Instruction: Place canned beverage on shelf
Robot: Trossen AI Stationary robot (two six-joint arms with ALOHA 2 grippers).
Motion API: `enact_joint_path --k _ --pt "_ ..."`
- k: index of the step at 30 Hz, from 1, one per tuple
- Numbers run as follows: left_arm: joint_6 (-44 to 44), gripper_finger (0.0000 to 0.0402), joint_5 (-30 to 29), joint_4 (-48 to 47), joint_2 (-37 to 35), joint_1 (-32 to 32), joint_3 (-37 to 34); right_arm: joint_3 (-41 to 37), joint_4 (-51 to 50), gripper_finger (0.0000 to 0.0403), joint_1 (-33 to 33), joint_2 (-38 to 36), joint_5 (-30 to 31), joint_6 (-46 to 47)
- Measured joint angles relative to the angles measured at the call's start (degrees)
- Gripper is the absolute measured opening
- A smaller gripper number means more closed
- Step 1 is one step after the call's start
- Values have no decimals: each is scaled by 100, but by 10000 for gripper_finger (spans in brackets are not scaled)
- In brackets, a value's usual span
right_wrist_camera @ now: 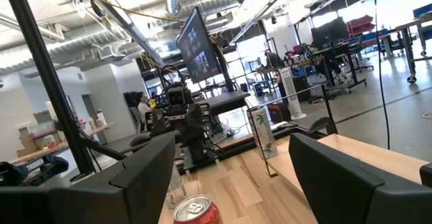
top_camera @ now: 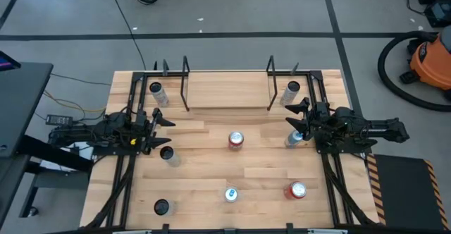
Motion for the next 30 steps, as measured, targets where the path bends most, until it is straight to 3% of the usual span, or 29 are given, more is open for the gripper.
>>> enact_joint_path --k 30 --pt "285 309 0 55 2 1 0 1 -1 300 0 1 -1 1"
